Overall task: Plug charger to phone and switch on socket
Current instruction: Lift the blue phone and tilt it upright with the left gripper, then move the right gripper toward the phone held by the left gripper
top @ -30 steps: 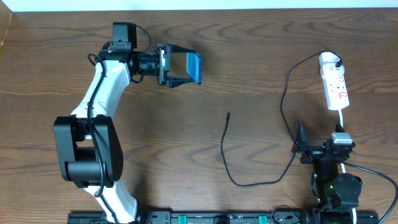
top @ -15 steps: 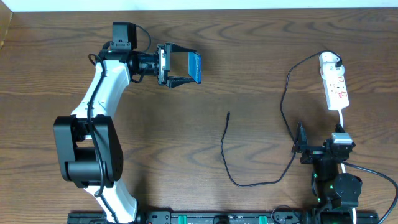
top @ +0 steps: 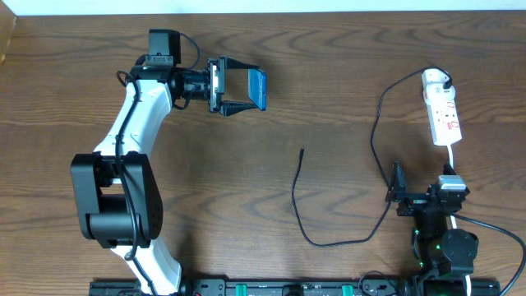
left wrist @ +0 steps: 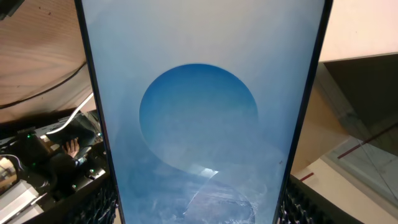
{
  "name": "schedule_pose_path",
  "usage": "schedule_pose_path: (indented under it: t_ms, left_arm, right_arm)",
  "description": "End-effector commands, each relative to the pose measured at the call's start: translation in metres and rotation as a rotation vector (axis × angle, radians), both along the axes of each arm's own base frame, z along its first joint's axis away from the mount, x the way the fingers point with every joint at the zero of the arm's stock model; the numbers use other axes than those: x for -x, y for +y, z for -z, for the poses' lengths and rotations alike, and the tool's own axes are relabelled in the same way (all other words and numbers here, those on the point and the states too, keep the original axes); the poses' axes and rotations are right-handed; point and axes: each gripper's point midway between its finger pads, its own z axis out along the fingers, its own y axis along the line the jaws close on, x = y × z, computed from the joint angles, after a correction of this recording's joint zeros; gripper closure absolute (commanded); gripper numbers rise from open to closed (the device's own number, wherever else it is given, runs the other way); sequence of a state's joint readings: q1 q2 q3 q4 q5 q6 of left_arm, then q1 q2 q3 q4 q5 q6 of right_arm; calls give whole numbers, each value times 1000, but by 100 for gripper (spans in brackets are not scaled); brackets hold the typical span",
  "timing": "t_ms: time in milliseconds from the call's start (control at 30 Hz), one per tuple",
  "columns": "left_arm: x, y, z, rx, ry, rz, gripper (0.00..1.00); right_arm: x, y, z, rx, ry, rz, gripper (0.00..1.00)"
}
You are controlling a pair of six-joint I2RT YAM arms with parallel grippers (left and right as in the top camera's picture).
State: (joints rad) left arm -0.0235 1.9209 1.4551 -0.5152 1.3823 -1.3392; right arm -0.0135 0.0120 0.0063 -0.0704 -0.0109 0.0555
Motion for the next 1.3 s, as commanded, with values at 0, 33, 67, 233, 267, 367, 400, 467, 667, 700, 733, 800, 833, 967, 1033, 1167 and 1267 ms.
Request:
schedule_pose_path:
  t_ms: [0,33,67,233,267,367,400,467,667,700,733,800,833,967,1033,1167,1267]
  left_arm:
    - [4,-1,-29,42,-56,22,93]
    - [4,-1,-29,42,-56,22,93]
    - [4,-1,-29,42,-56,22,93]
    - [4,-1,-29,42,-57,21,93]
    - [4,-1,-29,42,-57,21,93]
    - [3,-1,-28,35,-57,18,93]
    - [3,-1,-27,29,-57,14,92]
    - [1,0,-24,13,-58,5,93]
    - [1,0,-24,14,-58,5,93]
    - [1,0,-24,13,-58,5,93]
    - [1,0,-24,13,-64,6,93]
    - [1,0,-24,11,-82,9,93]
    - [1,0,-24,10,-93,12,93]
    - [1,0,-24,8,-103,13,93]
    - [-3,0,-27,8,-149,14,93]
    - [-15,-1,-36,7,-308,18,93]
    - [-28,1,-38,-30,-397,-11,93]
  right_arm:
    - [0,4,0,11,0,-18,1]
    - [0,4,0,11,0,-18,1]
    - [0,4,0,11,0,-18,1]
    - [0,4,0,11,0,-18,1]
    - [0,4,0,11,0,-18,1]
    - [0,4,0,11,0,-18,1]
    - [0,4,0,11,0,-18,1]
    - [0,4,0,11,0,-18,1]
    - [0,4,0,11,0,-18,1]
    - [0,4,0,11,0,-18,1]
    - [0,4,0,11,0,-18,1]
    - [0,4,0,11,0,-18,1]
    - [0,4,0,11,0,-18,1]
    - [0,4,0,11,0,-18,1]
    - [0,4,0,11,0,-18,1]
    - [0,-1,-7,14,-29,11,1]
    - [0,-4,-10,15,-40,27,1]
